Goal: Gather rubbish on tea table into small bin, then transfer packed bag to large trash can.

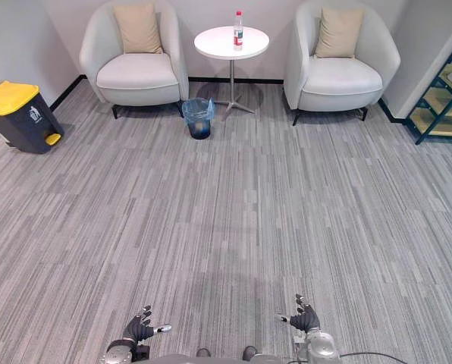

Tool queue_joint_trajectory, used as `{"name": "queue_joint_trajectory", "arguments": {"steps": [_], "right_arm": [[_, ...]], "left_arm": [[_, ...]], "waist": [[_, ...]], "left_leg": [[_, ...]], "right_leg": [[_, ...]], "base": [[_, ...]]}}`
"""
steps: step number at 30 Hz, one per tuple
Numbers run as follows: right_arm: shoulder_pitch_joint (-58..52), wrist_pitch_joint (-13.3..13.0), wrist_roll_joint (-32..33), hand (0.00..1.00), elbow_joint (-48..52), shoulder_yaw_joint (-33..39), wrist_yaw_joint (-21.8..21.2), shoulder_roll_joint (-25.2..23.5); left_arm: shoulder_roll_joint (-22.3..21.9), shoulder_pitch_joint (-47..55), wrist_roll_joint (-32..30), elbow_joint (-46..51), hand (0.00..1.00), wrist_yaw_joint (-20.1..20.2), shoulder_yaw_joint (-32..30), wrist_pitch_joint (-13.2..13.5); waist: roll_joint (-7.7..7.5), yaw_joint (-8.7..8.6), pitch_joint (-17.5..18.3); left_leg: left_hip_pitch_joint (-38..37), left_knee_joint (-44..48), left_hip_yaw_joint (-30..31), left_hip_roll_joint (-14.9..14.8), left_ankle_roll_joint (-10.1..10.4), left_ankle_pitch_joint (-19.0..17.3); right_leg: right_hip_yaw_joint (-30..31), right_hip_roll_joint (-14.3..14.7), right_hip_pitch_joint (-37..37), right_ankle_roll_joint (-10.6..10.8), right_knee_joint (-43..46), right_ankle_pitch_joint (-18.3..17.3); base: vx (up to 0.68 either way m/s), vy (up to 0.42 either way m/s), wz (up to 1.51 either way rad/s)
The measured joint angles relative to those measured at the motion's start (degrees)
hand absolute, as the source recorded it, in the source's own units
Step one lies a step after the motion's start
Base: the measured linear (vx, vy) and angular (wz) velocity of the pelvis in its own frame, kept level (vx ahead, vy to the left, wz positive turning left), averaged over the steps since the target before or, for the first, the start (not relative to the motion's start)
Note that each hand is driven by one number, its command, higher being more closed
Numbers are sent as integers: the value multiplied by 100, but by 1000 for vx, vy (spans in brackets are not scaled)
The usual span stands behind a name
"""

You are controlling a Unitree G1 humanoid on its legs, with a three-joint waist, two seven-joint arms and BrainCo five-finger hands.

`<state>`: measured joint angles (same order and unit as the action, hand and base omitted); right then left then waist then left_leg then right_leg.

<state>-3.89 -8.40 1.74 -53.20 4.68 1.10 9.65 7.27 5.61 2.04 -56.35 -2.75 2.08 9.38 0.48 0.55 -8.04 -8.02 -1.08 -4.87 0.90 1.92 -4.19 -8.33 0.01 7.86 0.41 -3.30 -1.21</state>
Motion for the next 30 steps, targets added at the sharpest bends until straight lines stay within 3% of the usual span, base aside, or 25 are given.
{"name": "queue_joint_trajectory", "arguments": {"steps": [30], "right_arm": [[-30,4,345,0,0,233,-2,-34]], "left_arm": [[-18,-3,8,-19,0,15,11,0]], "waist": [[40,-112,-39]], "left_leg": [[-66,-93,-374,-97,-20,-56]], "right_leg": [[363,117,-23,1,-177,64]], "base": [[-17,-19,-6]]}}
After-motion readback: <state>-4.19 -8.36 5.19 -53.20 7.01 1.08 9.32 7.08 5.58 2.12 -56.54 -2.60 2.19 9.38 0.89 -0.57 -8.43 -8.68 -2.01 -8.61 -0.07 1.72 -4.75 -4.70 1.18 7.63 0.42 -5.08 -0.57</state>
